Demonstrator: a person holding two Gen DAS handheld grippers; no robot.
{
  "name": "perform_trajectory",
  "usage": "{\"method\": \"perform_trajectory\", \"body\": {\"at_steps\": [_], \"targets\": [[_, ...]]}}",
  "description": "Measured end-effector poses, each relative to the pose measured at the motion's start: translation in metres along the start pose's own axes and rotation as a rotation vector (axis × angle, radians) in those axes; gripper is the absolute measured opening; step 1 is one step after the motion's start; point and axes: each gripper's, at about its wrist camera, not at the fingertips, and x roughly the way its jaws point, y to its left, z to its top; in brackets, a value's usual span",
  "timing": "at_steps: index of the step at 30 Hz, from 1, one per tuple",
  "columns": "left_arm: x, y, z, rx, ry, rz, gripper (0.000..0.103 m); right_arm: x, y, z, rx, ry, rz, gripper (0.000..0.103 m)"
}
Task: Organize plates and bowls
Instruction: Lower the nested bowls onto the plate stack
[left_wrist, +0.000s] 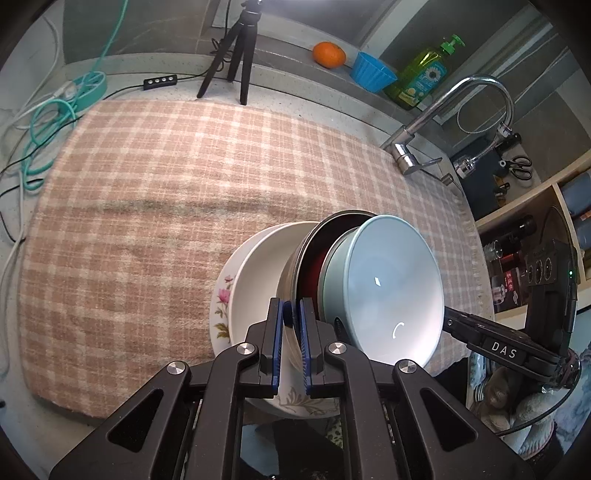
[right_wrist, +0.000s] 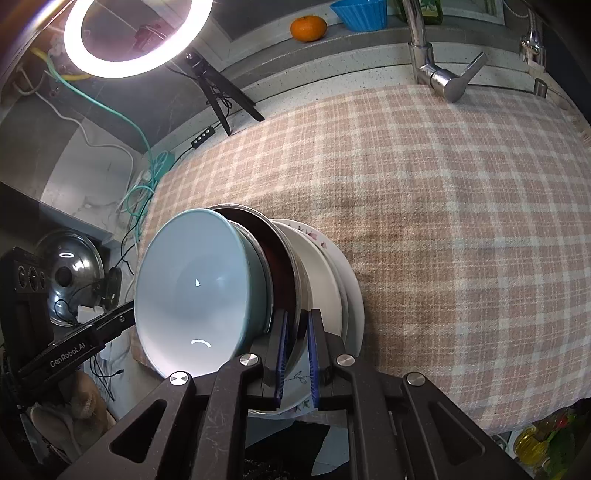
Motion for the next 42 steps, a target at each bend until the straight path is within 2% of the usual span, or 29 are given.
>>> {"method": "perform_trajectory", "body": {"at_steps": [42], "targets": [[-0.0007,0.0018,-0.0086,0.003,-0.003,0.023,0.008,0.0029,0.0047,-0.0075,-0.022,-0.009,0.002,0.012]]}}
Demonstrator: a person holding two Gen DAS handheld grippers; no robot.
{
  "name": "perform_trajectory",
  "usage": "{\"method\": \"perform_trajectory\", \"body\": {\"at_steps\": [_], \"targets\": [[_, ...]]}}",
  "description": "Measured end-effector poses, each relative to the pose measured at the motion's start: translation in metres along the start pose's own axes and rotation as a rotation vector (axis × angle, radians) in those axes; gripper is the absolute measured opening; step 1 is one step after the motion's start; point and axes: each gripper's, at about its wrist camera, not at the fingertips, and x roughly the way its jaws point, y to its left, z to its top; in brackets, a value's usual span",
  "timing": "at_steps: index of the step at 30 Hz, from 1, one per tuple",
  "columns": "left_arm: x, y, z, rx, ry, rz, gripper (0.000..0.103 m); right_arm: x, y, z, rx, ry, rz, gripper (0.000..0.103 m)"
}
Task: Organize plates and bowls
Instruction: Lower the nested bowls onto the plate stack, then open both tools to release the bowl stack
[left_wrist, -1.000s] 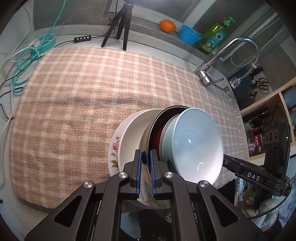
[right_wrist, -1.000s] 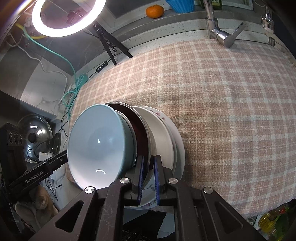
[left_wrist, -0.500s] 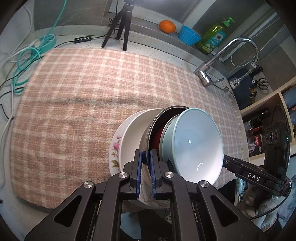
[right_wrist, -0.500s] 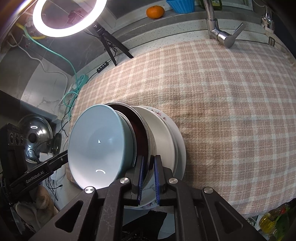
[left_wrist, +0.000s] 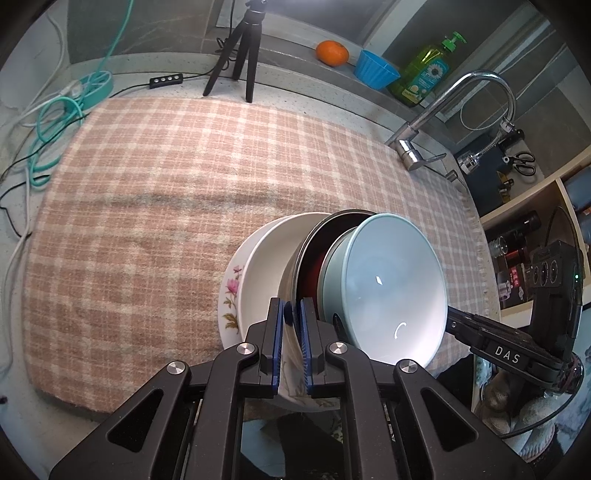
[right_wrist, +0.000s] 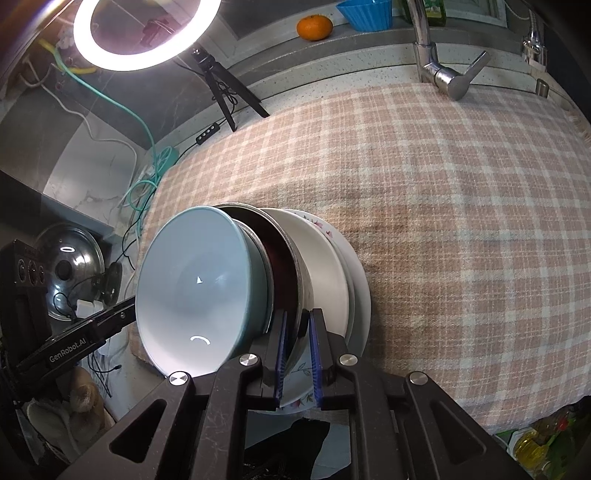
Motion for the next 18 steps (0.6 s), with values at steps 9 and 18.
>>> {"method": "perform_trajectory", "body": {"at_steps": [9,18], "targets": [[-0.003,0.001,-0.003,0.003,-0.011,0.012,0.014,-0.008,0.000,-0.006,-0.012,-0.025,-0.029,0.018],[-0.009,-0.002,-0.007,0.010,-0.031,0.027,0.014,-0.024,0.002,-0.017,-0.049,-0.084,-0.088,0.025]]}}
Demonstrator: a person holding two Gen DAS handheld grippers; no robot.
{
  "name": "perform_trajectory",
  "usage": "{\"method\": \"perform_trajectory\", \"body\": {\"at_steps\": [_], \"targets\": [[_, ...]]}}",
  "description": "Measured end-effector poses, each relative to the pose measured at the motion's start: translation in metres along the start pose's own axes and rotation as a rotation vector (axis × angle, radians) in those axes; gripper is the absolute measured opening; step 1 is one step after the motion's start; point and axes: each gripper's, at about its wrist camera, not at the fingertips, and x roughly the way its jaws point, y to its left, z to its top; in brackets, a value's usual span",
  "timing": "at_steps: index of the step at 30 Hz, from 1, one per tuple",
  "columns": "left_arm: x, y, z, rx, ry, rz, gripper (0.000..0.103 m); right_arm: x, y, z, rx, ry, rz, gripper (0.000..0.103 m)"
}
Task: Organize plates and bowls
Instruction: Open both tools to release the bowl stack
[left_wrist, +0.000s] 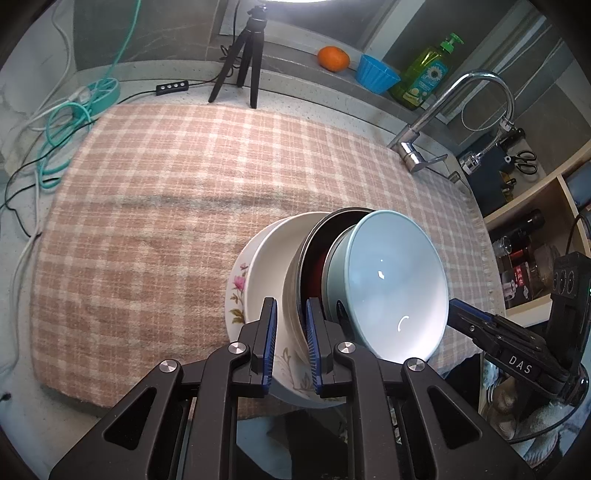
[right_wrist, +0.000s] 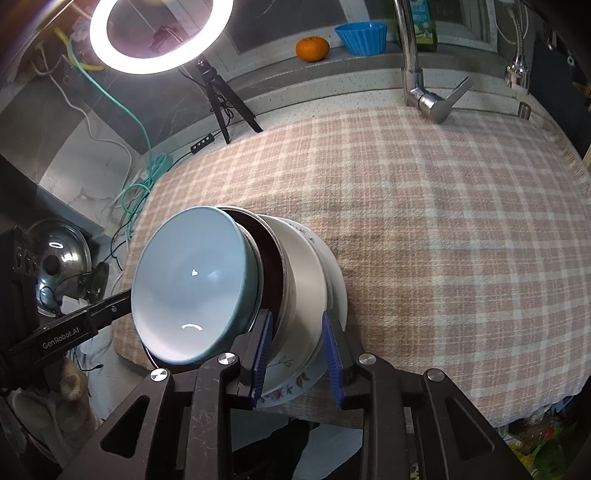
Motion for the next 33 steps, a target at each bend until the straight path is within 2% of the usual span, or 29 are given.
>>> {"method": "perform_trajectory", "body": {"at_steps": [7,18,21,23,25,28,33], "targets": [[-0.013,-0.001,-0.001,0.008,-0.047,0.021,0.014,-0.014,0.005,-0.003,-0.036,-0.051,-0.038,0.025],[-0.042,-0.013,-0.009,0.073,-0.163,0.070,0.017,-0.042,0.022,-0.009,-0.118,-0.163,-0.101,0.025],[-0.053,-0.020,-0.013,0.104,-0.211,0.084,0.023,-0.053,0.025,-0.013,-0.129,-0.209,-0.116,0.030],[-0.059,-0.022,-0.015,0.112,-0.238,0.089,0.033,-0.062,0.028,-0.016,-0.140,-0.251,-0.131,0.030],[-0.066,-0.027,-0.018,0.125,-0.270,0.098,0.034,-0.069,0.030,-0.018,-0.151,-0.280,-0.143,0.031],[-0.073,-0.033,-0.020,0.146,-0.303,0.111,0.034,-0.076,0.032,-0.022,-0.162,-0.311,-0.142,0.043],[-0.081,-0.043,-0.024,0.168,-0.334,0.124,0.035,-0.089,0.036,-0.027,-0.181,-0.382,-0.157,0.044]]}}
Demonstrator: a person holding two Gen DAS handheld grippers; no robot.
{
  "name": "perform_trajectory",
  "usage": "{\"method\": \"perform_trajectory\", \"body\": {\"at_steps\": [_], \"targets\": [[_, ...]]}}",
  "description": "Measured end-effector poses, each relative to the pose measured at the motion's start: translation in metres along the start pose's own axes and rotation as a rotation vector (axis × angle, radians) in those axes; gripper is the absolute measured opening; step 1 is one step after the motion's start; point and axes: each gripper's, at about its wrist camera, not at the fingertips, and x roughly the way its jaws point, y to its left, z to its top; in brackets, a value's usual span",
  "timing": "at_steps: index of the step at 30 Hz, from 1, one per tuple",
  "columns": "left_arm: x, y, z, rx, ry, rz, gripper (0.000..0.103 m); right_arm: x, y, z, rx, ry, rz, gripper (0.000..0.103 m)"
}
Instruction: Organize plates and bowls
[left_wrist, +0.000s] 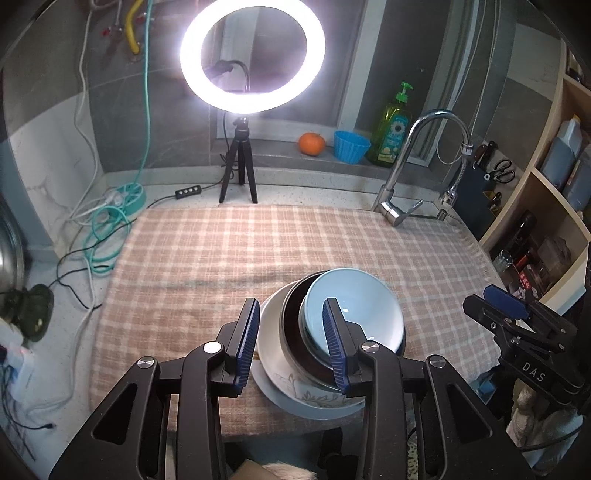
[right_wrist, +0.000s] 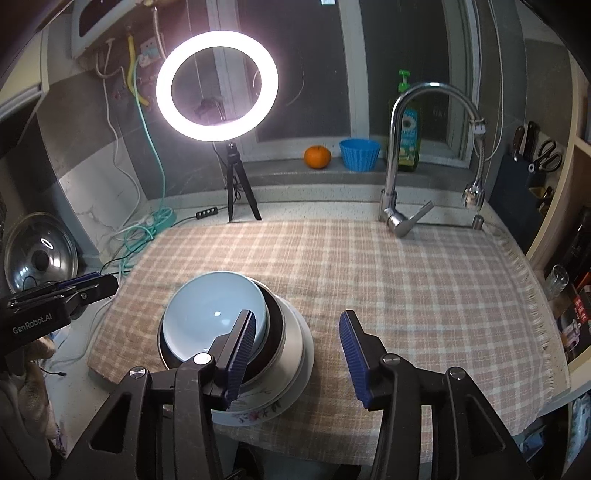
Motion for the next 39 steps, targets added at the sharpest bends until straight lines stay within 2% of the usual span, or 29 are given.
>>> {"method": "perform_trajectory", "body": {"at_steps": [1,2,4,10,16,23,28,39], "targets": [[-0.003,-0.001,0.000,0.001,-0.010,0.004,0.038,-0.002,0.000,0.000,0.002,-0.008,0.000,0.051],[-0.006,0.000,-0.001,0.001,-0.019,0.005,0.045,-0.003,-0.001,0.000,0.008,-0.017,0.001,0.064],[-0.010,-0.001,0.000,0.001,-0.037,0.007,0.056,-0.005,-0.003,-0.001,0.026,-0.038,0.009,0.073],[-0.016,-0.003,0.002,0.004,-0.064,0.013,0.060,-0.008,-0.007,-0.001,0.045,-0.054,-0.001,0.077],[-0.019,-0.006,0.001,0.012,-0.074,0.015,0.060,-0.007,-0.003,-0.002,-0.007,-0.063,-0.045,0.078],[-0.021,-0.006,0.002,0.010,-0.082,0.011,0.060,-0.003,-0.006,0.000,0.007,-0.043,-0.062,0.078],[-0.022,-0.008,0.003,0.017,-0.090,0.013,0.060,0.000,-0.007,-0.001,0.018,-0.021,-0.038,0.078],[-0.019,-0.010,0.005,0.022,-0.085,0.003,0.064,-0.001,-0.004,0.003,-0.007,-0.035,-0.055,0.078]]}}
